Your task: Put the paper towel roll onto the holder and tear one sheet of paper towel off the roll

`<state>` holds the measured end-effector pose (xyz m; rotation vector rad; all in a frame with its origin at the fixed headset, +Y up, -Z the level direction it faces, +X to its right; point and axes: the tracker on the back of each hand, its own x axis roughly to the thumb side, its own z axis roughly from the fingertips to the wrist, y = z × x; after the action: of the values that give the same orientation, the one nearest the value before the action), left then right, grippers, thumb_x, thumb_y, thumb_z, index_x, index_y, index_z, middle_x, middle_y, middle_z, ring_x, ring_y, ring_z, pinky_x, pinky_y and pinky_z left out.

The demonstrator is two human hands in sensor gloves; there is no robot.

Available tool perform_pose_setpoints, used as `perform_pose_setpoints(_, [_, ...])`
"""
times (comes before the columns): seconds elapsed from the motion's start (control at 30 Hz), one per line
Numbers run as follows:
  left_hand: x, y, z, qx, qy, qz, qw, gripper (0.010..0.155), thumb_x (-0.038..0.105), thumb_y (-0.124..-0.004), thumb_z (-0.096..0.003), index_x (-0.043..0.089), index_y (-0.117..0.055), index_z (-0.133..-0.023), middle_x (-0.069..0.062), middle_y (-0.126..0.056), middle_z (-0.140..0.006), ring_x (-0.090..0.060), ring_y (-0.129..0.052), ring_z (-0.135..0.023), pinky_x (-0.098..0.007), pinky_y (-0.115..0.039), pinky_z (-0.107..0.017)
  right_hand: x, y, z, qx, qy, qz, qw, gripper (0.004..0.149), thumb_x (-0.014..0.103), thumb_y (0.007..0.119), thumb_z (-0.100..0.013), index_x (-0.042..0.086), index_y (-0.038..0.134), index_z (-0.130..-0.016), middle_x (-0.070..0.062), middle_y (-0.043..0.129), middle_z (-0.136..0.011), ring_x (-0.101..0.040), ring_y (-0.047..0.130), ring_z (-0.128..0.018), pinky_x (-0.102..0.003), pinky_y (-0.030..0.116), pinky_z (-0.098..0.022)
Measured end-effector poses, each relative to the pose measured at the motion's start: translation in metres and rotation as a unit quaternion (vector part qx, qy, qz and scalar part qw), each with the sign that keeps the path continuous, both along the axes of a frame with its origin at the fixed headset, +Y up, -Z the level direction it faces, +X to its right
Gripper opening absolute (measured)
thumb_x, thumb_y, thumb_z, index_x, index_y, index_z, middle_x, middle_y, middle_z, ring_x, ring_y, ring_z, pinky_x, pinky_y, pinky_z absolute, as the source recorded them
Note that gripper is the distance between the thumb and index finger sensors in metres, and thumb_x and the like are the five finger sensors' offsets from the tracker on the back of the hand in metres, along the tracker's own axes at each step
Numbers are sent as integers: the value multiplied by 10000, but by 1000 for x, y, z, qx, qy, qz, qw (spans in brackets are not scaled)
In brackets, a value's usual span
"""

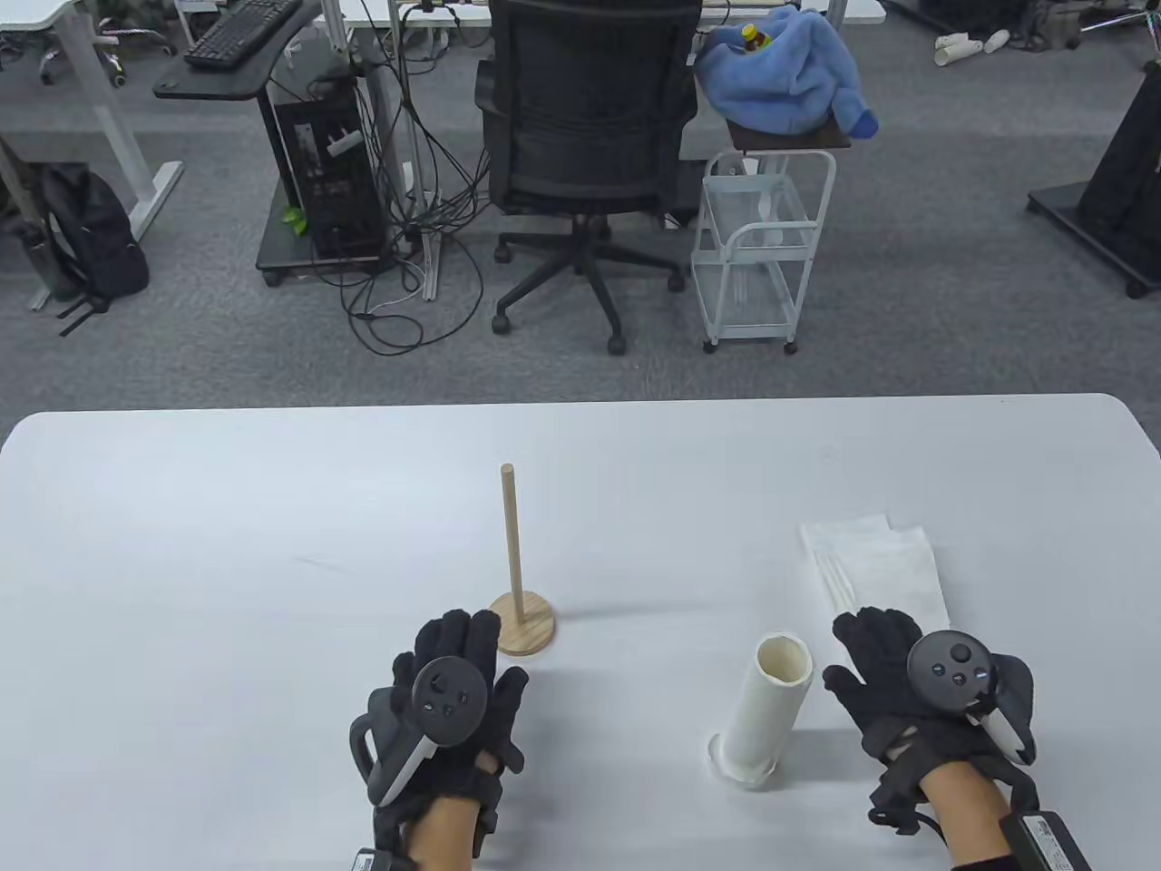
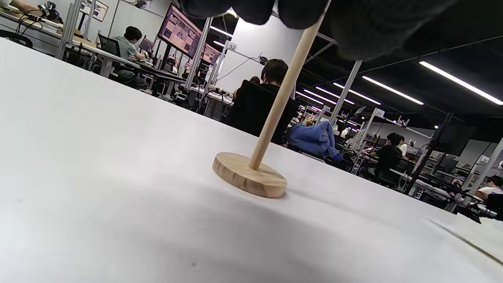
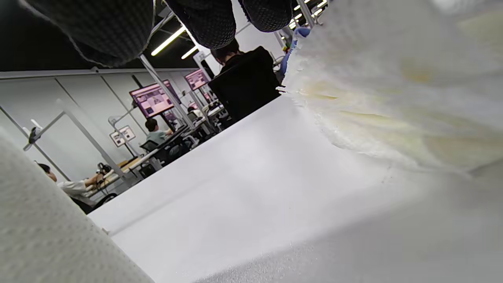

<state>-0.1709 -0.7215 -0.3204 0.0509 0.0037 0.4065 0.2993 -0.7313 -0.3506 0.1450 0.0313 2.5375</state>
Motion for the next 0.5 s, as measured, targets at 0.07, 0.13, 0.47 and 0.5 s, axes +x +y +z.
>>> perform_pose_setpoints(0.07, [-1,-1,-1,-4,1,2,1000,688,488,-716,-496,306,-391,-1074,-27,-333,-1129,-394,-367,-1083,-667,-359,-757,0,0,0,-1,-2,-3,1000,678,506,728,-476,243,503,-1059,-171,375,-1135,-444,257,-1072,-648,256,-741])
perform_pose_setpoints(0.13, [-1,-2,-1,-6,3,4,1000,688,488,-716,-496,305,-391,-1074,-30,-334,-1129,-394,-367,-1083,-667,-358,-758,1,-1,0,-4,-3,-13,1000,678,506,728,-477,241,503,-1059,-171,378,-1135,-445,261,-1071,-648,258,-741])
perform_pose_setpoints(0.47, [-9,1,-1,8,33,47,998,760,520,-768,-475,255,-378,-1072,-59,-406,-1091,-396,-495,-1023,-653,-407,-752,2,-2,-1,-7,-2,-13,1000,677,508,725,-478,242,502,-1060,-172,382,-1134,-446,264,-1072,-649,257,-741])
perform_pose_setpoints(0.5, [-11,3,-3,3,46,50,998,790,544,-781,-464,248,-370,-1071,-61,-423,-1079,-393,-524,-1005,-645,-420,-755,3,-2,-1,-9,-4,-17,1000,677,507,726,-478,243,503,-1059,-172,382,-1134,-446,264,-1072,-650,256,-740])
